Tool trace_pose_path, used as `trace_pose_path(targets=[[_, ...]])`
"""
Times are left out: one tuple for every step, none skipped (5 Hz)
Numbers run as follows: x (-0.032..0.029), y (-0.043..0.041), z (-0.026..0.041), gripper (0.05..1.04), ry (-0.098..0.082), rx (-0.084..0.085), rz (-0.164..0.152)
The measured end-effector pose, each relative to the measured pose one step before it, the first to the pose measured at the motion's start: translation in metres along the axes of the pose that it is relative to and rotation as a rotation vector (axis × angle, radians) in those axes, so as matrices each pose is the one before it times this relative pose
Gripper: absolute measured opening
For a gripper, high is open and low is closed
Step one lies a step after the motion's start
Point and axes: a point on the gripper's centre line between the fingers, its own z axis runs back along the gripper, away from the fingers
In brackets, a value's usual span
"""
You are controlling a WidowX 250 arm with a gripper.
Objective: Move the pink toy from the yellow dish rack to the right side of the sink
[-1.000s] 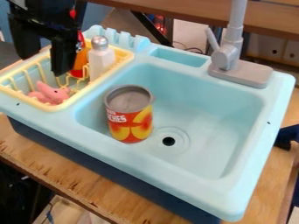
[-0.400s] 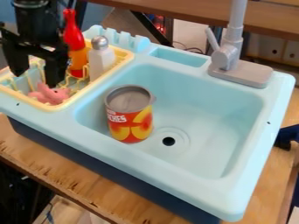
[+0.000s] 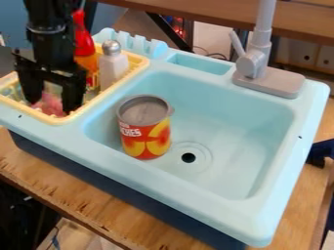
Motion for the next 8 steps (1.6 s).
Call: trace_pose_path(targets=[[0.00426, -0.00521, -0.00861, 0.943, 0.0, -0.0231, -0.0024], [-0.00114, -0.00212, -0.00761, 0.675, 0.0218, -0.0096, -0.0131], [-0.00046, -0.00077, -0.00126, 0.53, -0.0035, -0.0027, -0.0148], [-0.0003, -0.00125, 0.00807, 0.457, -0.0225, -0.0066, -0.0053], [-0.00153, -0.0105, 0.02372, 0.357, -0.0477, 0.0261, -0.0238], [-0.00388, -0.01343, 0.03315, 0.318, -0.0666, 0.0592, -0.0373], [0.00161, -0.03009, 0.02997, 0.317, -0.0935, 0.0023, -0.1085], [0.00852, -0.03331, 0.01191, 0.317, -0.0604, -0.0241, -0.1388]])
